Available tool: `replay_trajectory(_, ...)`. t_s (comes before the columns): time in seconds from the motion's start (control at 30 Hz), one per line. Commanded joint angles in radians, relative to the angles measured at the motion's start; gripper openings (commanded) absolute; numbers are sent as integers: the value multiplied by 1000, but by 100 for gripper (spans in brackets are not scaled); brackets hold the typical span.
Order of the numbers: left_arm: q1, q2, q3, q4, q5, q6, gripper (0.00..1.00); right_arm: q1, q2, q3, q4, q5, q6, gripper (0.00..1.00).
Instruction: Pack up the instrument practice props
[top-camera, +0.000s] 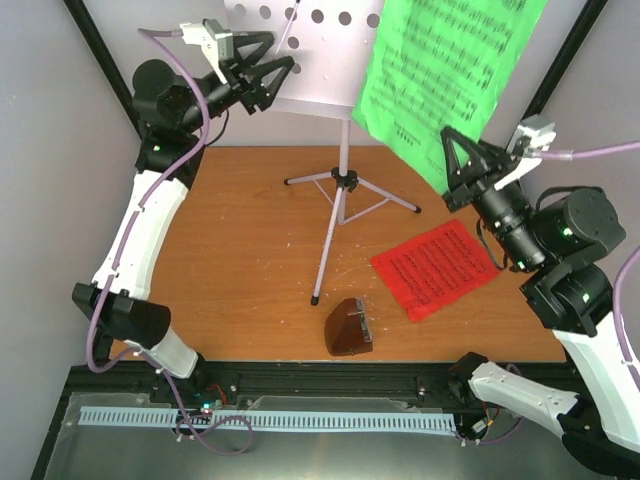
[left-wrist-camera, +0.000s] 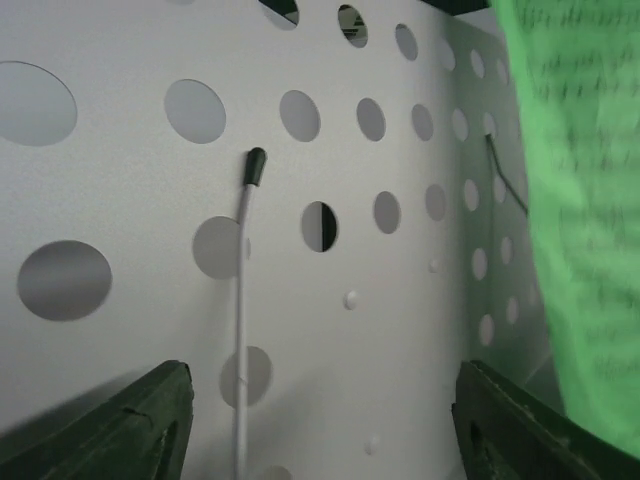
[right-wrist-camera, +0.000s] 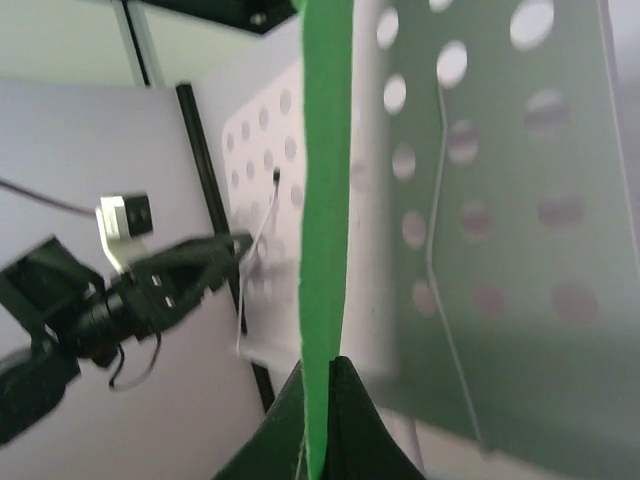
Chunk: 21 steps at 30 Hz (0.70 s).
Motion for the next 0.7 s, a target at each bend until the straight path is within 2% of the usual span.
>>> replay_trajectory(0.0, -3, -127, -74, 20, 6, -62, 77, 1, -72, -116, -163, -46, 89, 3)
replay_trajectory(0.1, -3, -230, -231, 107, -3, -86, 87, 1, -130, -237, -217, -34, 158, 3)
replay_trajectory(0.2, -3, -367, -489, 201, -74, -106, 94, 1, -197, -389, -240, -36, 249, 3)
replay_trajectory(0.3, -1, -510, -720, 249, -192, -121, 99, 0, -247, -552, -247, 11, 323, 3)
replay_trajectory(0.4, -1, -595, -888, 242, -285, -139, 99, -5, -257, -675, -230, 45, 350, 3)
replay_trajectory(0.53, -1, -646, -1009, 128, -314, -137, 100, -48, -241, -766, -213, 80, 353, 3)
replay_trajectory(0.67, -1, -679, -1060, -54, -387, -91, 99, -193, -238, -823, -176, 7, 356, 3)
